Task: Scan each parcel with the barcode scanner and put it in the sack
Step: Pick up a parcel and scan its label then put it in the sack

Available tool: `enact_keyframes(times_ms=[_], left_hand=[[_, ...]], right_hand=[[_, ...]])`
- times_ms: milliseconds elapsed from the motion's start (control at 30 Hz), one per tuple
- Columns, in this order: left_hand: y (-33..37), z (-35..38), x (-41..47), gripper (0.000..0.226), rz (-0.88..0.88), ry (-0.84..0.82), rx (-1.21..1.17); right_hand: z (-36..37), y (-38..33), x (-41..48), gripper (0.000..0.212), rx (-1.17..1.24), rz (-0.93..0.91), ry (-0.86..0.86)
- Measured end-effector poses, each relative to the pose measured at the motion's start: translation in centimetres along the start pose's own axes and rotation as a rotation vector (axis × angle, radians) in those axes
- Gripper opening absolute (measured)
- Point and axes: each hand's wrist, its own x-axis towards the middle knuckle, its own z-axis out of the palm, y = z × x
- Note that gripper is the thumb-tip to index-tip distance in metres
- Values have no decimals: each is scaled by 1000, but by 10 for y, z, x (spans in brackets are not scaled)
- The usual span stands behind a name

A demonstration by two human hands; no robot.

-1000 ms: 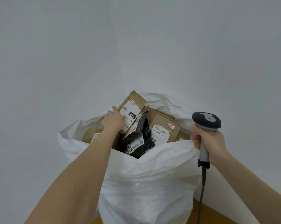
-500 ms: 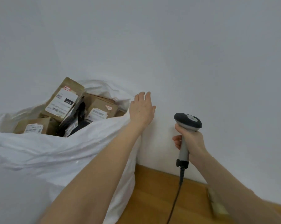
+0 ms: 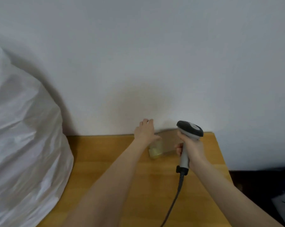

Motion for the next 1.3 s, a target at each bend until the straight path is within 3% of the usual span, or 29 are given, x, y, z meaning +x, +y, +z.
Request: enact_keyframes(times_ms=[100, 233, 433, 633, 700, 833, 933, 1033, 1200, 1300], left_hand=[[-2, 54, 17, 116, -20, -215, -10], [-7, 117, 36, 137, 9, -332, 92], [-16, 158, 67, 143, 45, -323, 261], [-25, 151, 73, 126, 52, -345, 110], [-29, 133, 67, 117, 10, -464, -101], [-40, 101, 28, 79, -242, -764, -1074], [-34, 108, -11, 70, -249, -856, -1209], [-16, 115, -38, 82, -306, -761, -1123], [5, 130, -45, 68, -430, -436, -1034], [7, 137, -42, 56, -498, -383, -1061]], right_hand=[[-24, 26, 21, 25, -5, 55, 52], [-39, 58, 44, 19, 9, 115, 92], [-41, 88, 67, 17, 41, 186, 99], [-44, 106, 70, 17, 98, 216, 96], [-47, 108, 64, 17, 141, 206, 99], [-48, 104, 49, 36, 153, 231, 84], [-39, 103, 32, 43, 122, 266, 31], [-33, 109, 19, 45, 123, 271, 3], [-33, 122, 11, 41, 84, 287, 57], [-42, 126, 11, 43, 40, 269, 61]])
